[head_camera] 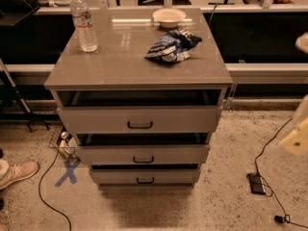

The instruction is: Open middle drawer

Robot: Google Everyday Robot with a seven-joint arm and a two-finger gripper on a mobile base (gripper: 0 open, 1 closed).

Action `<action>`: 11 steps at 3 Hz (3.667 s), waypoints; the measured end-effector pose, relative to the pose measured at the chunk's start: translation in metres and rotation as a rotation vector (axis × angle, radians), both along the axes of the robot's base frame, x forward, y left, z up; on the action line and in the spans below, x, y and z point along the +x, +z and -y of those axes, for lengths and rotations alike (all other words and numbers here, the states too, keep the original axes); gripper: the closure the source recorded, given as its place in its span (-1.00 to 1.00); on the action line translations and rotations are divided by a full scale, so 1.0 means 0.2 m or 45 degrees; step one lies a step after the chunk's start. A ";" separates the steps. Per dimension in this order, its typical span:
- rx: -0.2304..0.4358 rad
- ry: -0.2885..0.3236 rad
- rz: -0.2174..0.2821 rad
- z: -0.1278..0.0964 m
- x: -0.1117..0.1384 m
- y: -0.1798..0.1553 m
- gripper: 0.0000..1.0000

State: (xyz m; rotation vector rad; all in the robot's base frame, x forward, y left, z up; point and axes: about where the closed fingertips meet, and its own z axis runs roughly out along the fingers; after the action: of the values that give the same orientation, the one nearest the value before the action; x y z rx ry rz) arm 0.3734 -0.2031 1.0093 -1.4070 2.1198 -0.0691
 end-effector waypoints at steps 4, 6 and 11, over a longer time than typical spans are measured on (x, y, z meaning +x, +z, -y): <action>0.417 -0.101 -0.203 -0.02 -0.01 -0.71 -1.00; 0.298 0.071 -0.337 -0.17 0.23 -1.50 -1.00; 0.009 0.238 -0.316 -0.36 0.71 -2.50 -1.00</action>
Offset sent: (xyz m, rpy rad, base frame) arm 0.0059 0.0090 -0.2094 0.4671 0.2252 -0.1028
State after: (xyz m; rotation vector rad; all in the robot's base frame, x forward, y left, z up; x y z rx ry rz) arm 0.5154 -0.1306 0.5100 -1.6761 2.1669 0.1958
